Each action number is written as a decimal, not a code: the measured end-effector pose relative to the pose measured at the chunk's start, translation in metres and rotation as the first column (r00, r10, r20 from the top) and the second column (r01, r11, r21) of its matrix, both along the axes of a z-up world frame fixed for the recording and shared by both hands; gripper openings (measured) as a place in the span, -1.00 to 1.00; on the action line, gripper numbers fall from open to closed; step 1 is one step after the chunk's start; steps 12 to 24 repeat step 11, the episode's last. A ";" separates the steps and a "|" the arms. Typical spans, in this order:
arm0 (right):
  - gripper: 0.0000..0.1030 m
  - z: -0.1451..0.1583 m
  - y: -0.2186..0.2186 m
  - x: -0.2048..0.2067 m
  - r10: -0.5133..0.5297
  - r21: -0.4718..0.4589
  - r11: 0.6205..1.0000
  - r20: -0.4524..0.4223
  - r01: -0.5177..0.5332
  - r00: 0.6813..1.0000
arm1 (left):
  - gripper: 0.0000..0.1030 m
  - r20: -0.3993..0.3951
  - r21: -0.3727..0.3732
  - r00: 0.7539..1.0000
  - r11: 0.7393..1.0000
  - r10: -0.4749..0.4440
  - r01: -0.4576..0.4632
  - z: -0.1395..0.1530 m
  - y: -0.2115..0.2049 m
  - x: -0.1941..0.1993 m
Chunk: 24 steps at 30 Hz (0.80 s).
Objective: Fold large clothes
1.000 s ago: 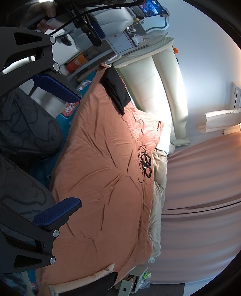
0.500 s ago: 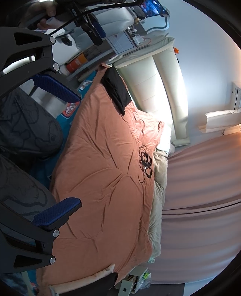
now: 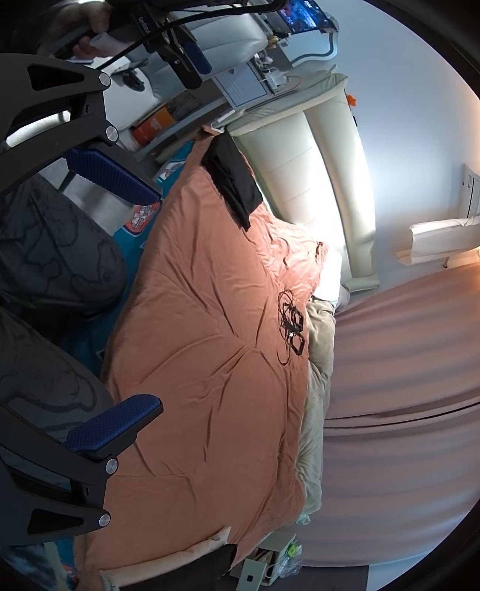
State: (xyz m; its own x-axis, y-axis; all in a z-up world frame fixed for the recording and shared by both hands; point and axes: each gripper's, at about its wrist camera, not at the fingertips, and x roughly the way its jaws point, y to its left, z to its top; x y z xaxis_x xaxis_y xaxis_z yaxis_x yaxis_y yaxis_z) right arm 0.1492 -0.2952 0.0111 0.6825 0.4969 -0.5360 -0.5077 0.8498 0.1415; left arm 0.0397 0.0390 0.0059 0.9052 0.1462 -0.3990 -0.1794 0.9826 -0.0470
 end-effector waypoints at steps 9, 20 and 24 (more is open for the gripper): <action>1.00 -0.004 -0.001 0.002 -0.003 -0.004 1.000 -0.010 0.003 1.000 | 0.89 -0.002 0.002 1.000 1.000 0.024 -0.024 -0.003 0.001 -0.002; 1.00 -0.005 -0.001 0.004 -0.003 -0.005 1.000 -0.013 0.003 1.000 | 0.89 0.002 0.005 1.000 1.000 0.027 -0.027 -0.003 0.002 -0.002; 1.00 -0.005 -0.001 0.004 -0.003 -0.005 1.000 -0.013 0.003 1.000 | 0.89 0.002 0.005 1.000 1.000 0.027 -0.027 -0.003 0.002 -0.002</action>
